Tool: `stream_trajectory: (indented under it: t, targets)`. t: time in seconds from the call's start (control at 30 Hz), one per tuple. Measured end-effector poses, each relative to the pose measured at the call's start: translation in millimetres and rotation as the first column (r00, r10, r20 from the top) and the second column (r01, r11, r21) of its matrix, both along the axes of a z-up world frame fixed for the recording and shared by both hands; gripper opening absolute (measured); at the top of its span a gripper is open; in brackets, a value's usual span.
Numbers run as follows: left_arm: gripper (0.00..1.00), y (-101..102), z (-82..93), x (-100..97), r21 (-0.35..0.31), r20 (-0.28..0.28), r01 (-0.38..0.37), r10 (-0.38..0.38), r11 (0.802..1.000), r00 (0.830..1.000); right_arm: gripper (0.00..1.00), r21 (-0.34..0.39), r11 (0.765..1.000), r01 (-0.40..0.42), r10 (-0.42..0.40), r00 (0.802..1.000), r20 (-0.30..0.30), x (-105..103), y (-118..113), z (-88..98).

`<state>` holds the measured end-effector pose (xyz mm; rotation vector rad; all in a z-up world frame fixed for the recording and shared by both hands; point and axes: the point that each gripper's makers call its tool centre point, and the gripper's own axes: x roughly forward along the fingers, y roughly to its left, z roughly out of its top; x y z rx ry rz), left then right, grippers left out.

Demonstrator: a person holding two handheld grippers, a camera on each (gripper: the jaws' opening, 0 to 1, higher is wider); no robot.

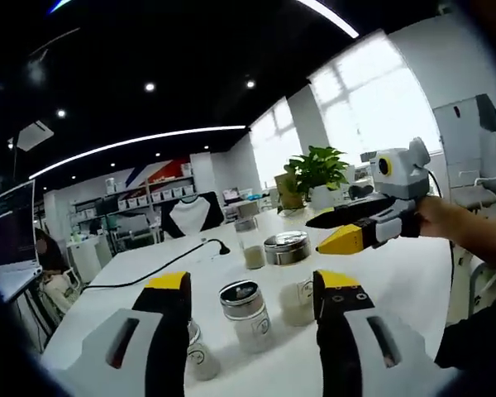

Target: Rotate the seasoning bottle until the label or dispensing opening points toward the visible target arrow and the bottle remains upright within the marked orientation range

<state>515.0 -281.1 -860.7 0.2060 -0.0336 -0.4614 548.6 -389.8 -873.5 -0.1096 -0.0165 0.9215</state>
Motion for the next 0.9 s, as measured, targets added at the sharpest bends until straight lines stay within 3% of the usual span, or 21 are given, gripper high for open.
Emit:
stream_trajectory:
  t: [0.33,0.43,0.6,0.7,0.9]
  targets:
    - [0.77,-7,-7.3,15.8,-0.022,-0.038,-0.001,0.000,1.000,0.999,0.63,0.002,0.992,0.128,-0.128,0.992,-0.010,11,-22,-8.3]
    - [0.82,-12,-5.0,16.8,-0.015,-0.049,0.032,-0.033,0.999,0.998,0.65,-0.019,0.987,0.160,-0.161,0.987,-0.016,12,-29,-13.4]
    - [0.91,-20,0.5,23.8,-0.038,-0.061,0.073,-0.076,0.997,0.995,0.66,0.020,0.977,0.212,-0.212,0.977,-0.031,14,-47,-11.4]
    - [0.97,-26,-3.6,29.0,-0.044,-0.083,0.076,-0.079,0.996,0.993,0.66,0.023,0.975,0.220,-0.219,0.975,-0.047,15,-51,-12.7]
    - [0.96,-41,-5.3,34.1,-0.035,-0.085,0.100,-0.103,0.994,0.991,0.66,0.014,0.974,0.228,-0.228,0.973,-0.037,17,-54,-10.7]
